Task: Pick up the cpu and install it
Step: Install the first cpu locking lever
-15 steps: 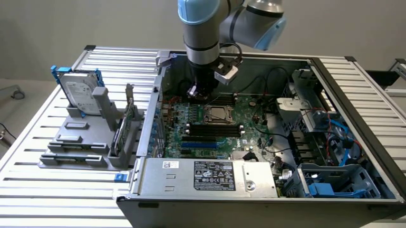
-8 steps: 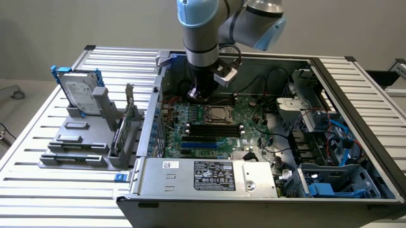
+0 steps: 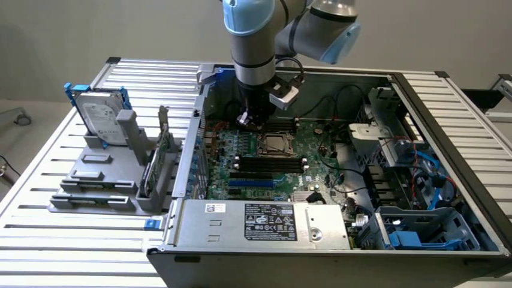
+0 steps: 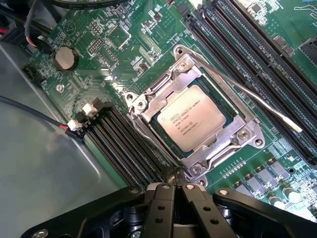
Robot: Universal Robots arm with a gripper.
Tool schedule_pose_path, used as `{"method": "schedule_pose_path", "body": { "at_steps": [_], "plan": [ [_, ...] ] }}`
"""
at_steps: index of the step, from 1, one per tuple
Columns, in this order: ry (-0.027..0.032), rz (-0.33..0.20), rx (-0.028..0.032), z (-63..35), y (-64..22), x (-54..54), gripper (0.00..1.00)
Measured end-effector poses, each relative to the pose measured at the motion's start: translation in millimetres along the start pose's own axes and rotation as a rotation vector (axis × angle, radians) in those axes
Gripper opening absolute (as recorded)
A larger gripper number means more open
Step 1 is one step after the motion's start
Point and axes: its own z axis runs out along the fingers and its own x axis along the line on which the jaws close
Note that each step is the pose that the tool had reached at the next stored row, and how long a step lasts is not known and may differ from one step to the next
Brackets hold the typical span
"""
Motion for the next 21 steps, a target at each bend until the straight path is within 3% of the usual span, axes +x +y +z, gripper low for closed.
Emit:
{"method": "schedule_pose_path", "body": {
  "at_steps": [21],
  "plan": [
    [-0.0003,0.000,-0.0010,-1.8,1.2,2.6,0.11]
  ]
}}
